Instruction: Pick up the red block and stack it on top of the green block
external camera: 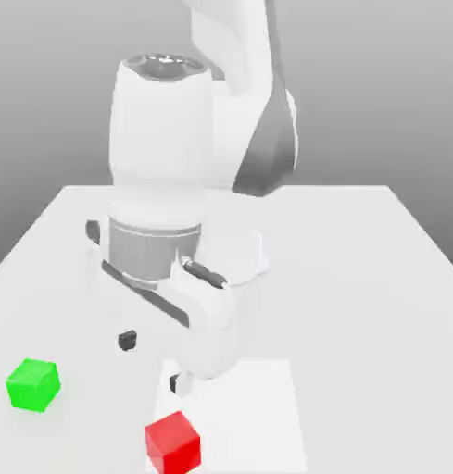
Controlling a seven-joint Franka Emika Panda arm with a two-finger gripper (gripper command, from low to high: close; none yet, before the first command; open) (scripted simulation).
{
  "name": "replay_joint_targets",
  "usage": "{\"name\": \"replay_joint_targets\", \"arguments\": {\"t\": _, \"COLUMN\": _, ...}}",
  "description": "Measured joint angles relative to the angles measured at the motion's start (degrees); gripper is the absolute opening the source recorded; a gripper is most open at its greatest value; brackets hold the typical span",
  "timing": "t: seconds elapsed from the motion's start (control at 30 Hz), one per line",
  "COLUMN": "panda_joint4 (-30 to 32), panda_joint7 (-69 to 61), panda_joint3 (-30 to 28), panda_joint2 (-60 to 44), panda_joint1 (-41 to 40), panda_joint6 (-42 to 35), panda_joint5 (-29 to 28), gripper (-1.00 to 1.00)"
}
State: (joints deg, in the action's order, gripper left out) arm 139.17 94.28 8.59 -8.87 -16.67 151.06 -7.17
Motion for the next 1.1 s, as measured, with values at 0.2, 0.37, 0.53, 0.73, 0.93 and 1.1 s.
{"name": "replay_joint_targets", "arguments": {"t": 0.2, "panda_joint4": -0.54, "panda_joint7": 3.82, "panda_joint3": -1.5, "panda_joint2": -11.93, "panda_joint1": 0.82, "panda_joint6": 8.2, "panda_joint5": 0.12, "gripper": 0.0}}
{"name": "replay_joint_targets", "arguments": {"t": 0.37, "panda_joint4": -0.79, "panda_joint7": 4.23, "panda_joint3": -2.04, "panda_joint2": -13.66, "panda_joint1": 1.27, "panda_joint6": 9.72, "panda_joint5": -0.38, "gripper": -1.0}}
{"name": "replay_joint_targets", "arguments": {"t": 0.53, "panda_joint4": -0.32, "panda_joint7": 3.5, "panda_joint3": -1.27, "panda_joint2": -10.78, "panda_joint1": 0.69, "panda_joint6": 7.36, "panda_joint5": 0.69, "gripper": -1.0}}
{"name": "replay_joint_targets", "arguments": {"t": 0.73, "panda_joint4": 2.57, "panda_joint7": 0.94, "panda_joint3": -4.82, "panda_joint2": -1.5, "panda_joint1": -5.57, "panda_joint6": 0.83, "panda_joint5": 4.53, "gripper": -1.0}}
{"name": "replay_joint_targets", "arguments": {"t": 0.93, "panda_joint4": 5.49, "panda_joint7": -1.36, "panda_joint3": -13.04, "panda_joint2": 0.81, "panda_joint1": -15.25, "panda_joint6": 1.71, "panda_joint5": 8.41, "gripper": -1.0}}
{"name": "replay_joint_targets", "arguments": {"t": 1.1, "panda_joint4": 5.36, "panda_joint7": -2.32, "panda_joint3": -12.73, "panda_joint2": -4.63, "panda_joint1": -16.15, "panda_joint6": 7.02, "panda_joint5": 9.75, "gripper": 1.0}}
